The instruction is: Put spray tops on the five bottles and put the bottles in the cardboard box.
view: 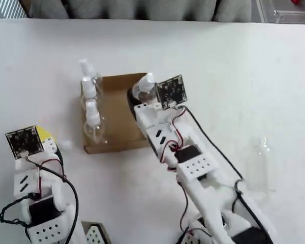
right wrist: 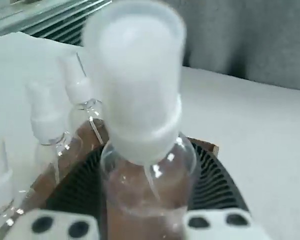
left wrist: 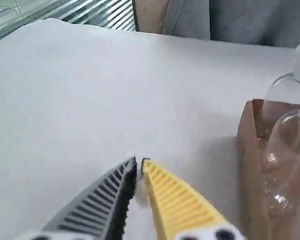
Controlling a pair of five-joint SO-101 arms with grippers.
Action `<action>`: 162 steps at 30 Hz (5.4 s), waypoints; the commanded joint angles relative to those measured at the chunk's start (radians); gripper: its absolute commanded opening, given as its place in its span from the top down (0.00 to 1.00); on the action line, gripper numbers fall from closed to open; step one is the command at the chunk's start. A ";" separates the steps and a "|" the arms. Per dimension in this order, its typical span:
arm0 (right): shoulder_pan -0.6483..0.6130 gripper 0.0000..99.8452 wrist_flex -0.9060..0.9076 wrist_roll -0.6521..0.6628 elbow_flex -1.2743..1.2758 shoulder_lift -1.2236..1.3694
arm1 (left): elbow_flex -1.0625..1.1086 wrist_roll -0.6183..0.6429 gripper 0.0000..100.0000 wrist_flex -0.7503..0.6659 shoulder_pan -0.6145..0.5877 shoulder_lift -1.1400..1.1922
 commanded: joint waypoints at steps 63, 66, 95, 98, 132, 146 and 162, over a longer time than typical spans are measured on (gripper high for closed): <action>-0.045 0.75 -0.226 0.066 -0.356 0.697 | 0.028 0.025 0.96 -0.051 -0.007 -0.012; -0.045 0.75 -0.228 0.064 -0.356 0.697 | 0.028 0.025 0.96 -0.049 -0.007 -0.012; -0.044 0.75 -0.222 0.069 -0.133 0.232 | 0.028 0.025 0.96 -0.049 -0.004 -0.010; -0.045 0.75 -0.222 0.064 -0.109 0.143 | 0.028 0.025 0.96 -0.049 -0.004 -0.010; 0.341 0.76 1.285 0.233 -0.080 -1.291 | 0.028 0.026 0.96 -0.028 -0.004 -0.010; 0.883 0.76 1.394 0.560 -0.034 -1.043 | 0.028 0.021 0.95 -0.012 0.021 -0.010; 1.070 0.75 1.395 0.669 -0.150 -0.424 | 0.028 0.020 0.95 0.008 0.024 -0.010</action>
